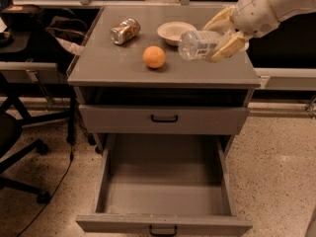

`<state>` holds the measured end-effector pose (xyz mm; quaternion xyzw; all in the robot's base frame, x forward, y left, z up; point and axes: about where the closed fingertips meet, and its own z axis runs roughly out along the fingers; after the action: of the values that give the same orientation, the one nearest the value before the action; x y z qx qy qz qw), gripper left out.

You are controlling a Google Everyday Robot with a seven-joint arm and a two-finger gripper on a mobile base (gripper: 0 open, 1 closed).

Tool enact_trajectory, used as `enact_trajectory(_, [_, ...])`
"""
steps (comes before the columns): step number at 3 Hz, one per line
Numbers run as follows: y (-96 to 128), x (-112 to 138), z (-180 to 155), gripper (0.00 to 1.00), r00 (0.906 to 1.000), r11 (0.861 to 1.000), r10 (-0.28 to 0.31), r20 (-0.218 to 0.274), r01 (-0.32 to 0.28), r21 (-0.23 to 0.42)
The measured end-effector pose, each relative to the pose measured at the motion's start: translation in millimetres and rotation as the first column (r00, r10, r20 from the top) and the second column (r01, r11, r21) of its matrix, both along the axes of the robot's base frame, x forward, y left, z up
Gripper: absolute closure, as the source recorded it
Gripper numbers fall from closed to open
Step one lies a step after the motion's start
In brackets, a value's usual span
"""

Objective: Place blue plastic bottle into middle drawer

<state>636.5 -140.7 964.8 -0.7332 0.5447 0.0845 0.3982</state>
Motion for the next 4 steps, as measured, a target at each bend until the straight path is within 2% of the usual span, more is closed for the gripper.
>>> enact_trajectory(1, [4.1, -0.5, -1.4, 1.00, 0.9999, 1.000, -0.010, 0.009, 0.009, 0.009])
enact_trajectory(2, [7.0, -16.3, 9.3, 1.00, 0.9975, 0.995, -0.058, 0.039, 0.055, 0.079])
enact_trajectory(3, [4.9, -34.4, -1.2, 1.00, 0.9856, 0.978, -0.158, 0.061, 0.148, 0.146])
enact_trajectory(4, [4.8, -35.0, -40.1, 1.00, 0.9674, 0.955, -0.250, 0.041, 0.239, 0.175])
